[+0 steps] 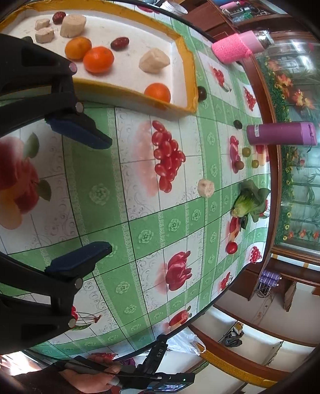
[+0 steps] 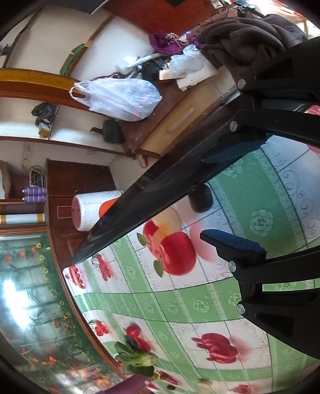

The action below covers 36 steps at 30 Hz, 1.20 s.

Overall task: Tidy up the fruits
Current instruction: 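Grasp a dark date with the right tool while the left tool grasps a round tan cake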

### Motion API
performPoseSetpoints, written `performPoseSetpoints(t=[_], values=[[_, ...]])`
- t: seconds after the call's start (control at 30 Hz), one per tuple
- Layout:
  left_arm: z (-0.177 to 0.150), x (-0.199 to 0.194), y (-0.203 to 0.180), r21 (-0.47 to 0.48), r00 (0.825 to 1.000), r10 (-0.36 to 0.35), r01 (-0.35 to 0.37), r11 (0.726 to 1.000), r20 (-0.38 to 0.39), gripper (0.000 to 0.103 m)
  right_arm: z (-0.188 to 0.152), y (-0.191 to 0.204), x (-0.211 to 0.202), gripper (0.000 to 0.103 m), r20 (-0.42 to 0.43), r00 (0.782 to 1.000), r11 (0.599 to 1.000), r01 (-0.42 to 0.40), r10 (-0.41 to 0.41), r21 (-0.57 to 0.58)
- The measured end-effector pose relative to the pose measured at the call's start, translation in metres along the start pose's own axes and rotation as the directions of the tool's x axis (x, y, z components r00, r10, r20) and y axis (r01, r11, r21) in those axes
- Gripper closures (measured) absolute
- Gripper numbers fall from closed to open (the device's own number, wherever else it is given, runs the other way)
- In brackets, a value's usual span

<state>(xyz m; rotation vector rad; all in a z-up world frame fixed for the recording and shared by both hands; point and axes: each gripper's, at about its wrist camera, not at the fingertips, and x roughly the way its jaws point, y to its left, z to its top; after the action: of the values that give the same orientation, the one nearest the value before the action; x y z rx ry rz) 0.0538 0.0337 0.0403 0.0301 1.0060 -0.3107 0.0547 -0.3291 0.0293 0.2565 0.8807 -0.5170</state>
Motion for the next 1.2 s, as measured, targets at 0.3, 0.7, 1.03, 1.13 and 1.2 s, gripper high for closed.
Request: performPoseSetpoints(t=[0.3, 0.7, 1.03, 1.13, 1.2], values=[[0.005, 0.01, 0.005, -0.011, 1.0, -0.019, 0.019, 1.0, -0.016, 0.023, -0.004, -0.004, -0.003, 0.052, 0.01, 1.0, 1.0, 0.006, -0.006, 0.015], [0.005, 0.019, -0.002, -0.018, 0.998, -0.057, 0.056, 0.998, -0.04, 0.023, -0.004, 0.009, 0.003, 0.064, 0.058, 0.993, 0.987, 0.107, -0.101, -0.118], [0.016, 0.03, -0.004, -0.005, 0.999, -0.033, 0.033, 0.999, -0.039, 0.023, -0.013, 0.005, -0.035, 0.083, 0.056, 0.989, 0.988, -0.13, 0.135, -0.081], [0.028, 0.039, -0.002, -0.02, 0.999, -0.012, 0.011, 1.0, -0.032, 0.023, -0.02, 0.013, -0.041, 0.083, 0.02, 0.979, 0.975, -0.2, 0.203, -0.095], [0.04, 0.047, 0.001, -0.049, 1.0, -0.007, 0.005, 0.999, -0.024, 0.023, -0.025, 0.019, -0.04, 0.083, -0.008, 0.972, 0.967, -0.233, 0.233, -0.103]])
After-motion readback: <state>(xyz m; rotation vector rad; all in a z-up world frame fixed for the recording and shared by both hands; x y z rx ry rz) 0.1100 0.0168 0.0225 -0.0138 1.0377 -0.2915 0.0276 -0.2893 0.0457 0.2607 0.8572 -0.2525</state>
